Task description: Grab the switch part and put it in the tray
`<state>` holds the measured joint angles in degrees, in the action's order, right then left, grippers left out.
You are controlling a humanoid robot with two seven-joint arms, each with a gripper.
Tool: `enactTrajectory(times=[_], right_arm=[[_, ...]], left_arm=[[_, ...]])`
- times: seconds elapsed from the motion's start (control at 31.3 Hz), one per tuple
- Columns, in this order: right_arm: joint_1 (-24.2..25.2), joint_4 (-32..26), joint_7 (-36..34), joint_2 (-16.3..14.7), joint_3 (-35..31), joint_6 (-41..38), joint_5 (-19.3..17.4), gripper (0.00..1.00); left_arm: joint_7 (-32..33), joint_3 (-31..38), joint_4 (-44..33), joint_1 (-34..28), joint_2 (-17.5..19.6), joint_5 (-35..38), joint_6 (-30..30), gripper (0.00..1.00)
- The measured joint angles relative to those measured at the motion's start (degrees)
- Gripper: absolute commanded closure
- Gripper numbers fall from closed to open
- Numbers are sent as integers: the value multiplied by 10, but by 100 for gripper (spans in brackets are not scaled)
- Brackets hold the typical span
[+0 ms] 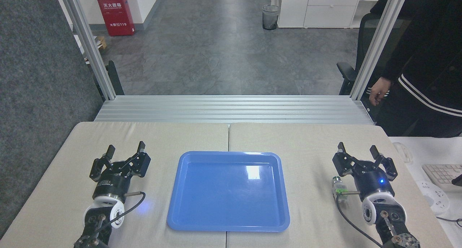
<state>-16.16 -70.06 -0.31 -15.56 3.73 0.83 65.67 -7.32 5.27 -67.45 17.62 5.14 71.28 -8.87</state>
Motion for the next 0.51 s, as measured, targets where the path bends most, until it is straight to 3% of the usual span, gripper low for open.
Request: enactTrajectory(times=[0.51], right_arm=[[1, -8, 10, 0, 1, 0, 0, 2]], left_arm=[[-1, 0, 2, -1, 0, 0, 0, 0]])
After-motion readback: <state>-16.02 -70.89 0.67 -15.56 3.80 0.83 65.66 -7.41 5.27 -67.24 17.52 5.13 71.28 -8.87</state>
